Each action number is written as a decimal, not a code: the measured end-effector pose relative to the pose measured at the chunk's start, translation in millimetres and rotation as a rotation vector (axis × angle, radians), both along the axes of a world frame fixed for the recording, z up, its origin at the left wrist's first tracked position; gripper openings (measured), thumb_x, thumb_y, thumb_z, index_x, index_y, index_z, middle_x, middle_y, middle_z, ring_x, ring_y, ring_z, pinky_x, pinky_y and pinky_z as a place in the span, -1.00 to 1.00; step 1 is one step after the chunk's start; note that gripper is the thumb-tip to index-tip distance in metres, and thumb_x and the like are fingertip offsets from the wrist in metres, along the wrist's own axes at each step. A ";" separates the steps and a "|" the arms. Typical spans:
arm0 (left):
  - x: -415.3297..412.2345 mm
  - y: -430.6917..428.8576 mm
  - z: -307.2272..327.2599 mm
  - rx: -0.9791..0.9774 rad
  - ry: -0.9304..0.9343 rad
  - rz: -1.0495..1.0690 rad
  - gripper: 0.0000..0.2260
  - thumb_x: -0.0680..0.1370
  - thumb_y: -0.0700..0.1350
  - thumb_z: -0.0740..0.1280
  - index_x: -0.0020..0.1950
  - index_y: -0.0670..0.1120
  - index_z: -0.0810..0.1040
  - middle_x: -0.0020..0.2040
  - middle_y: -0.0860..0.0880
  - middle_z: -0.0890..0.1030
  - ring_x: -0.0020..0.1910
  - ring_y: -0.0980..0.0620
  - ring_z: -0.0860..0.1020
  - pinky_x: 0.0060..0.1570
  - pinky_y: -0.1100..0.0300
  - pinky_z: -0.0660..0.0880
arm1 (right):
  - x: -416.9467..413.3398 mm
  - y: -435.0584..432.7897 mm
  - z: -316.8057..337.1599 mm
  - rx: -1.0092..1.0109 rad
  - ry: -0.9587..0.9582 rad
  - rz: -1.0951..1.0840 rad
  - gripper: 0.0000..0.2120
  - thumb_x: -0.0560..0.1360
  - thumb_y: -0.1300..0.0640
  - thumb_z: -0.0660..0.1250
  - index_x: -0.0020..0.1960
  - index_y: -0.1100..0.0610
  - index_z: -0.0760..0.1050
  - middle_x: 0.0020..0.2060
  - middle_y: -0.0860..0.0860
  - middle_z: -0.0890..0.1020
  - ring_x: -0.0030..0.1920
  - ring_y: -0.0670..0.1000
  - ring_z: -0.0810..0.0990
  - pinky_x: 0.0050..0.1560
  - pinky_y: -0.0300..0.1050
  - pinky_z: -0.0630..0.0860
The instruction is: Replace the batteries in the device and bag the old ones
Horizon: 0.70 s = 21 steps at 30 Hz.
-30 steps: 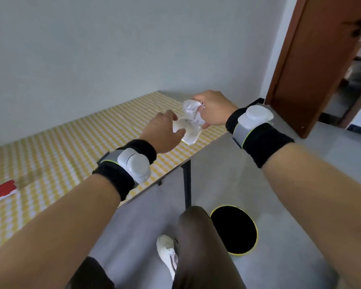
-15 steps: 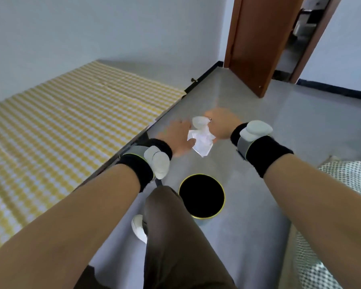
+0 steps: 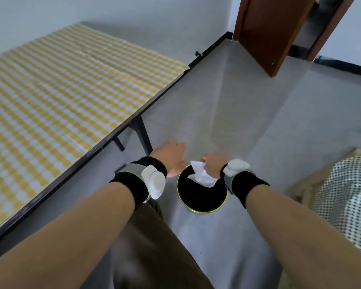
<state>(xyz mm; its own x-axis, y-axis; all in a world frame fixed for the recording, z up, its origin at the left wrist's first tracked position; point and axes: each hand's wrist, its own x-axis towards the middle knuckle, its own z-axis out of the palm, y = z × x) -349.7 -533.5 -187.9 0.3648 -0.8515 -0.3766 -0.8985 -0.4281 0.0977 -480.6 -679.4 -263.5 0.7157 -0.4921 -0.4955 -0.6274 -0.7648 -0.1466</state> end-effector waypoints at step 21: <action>2.1 50.2 14.9 0.015 0.067 0.038 -0.57 0.70 0.03 0.27 0.56 -0.05 0.42 0.43 -0.12 0.53 0.37 -0.21 0.55 0.34 -0.13 0.56 | 13.1 44.9 -63.0 0.191 0.089 0.085 -0.81 0.43 -0.03 0.31 -0.23 0.08 0.55 -0.28 0.05 0.62 -0.22 0.24 0.56 -0.18 -0.07 0.51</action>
